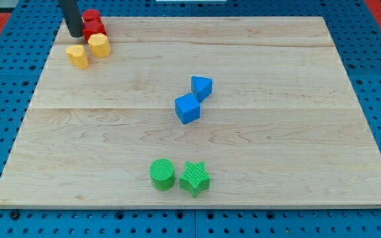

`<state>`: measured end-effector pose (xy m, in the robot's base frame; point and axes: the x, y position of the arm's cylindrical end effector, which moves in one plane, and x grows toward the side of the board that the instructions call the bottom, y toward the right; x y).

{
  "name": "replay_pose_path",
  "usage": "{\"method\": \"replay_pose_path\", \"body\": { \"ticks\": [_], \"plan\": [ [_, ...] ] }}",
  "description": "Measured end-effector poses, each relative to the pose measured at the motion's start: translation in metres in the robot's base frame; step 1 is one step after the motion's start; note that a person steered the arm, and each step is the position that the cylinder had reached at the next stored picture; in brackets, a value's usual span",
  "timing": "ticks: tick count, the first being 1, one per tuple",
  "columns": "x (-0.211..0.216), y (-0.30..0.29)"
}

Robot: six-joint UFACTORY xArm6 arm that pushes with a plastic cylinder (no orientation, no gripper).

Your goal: Separate the red circle from the red star

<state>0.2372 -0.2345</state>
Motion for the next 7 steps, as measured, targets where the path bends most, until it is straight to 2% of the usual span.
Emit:
{"method": "replay_pose_path", "body": {
  "ticks": [1, 2, 3, 4, 5, 6, 7],
  "plan": [
    [-0.009, -0.006],
    [-0.015, -0.052],
    [-0.044, -0.059],
    [-0.046, -0.056],
    [-0.046, -0.001],
    [-0.045, 0.137],
    [-0.028, 0.178]
  ]
}}
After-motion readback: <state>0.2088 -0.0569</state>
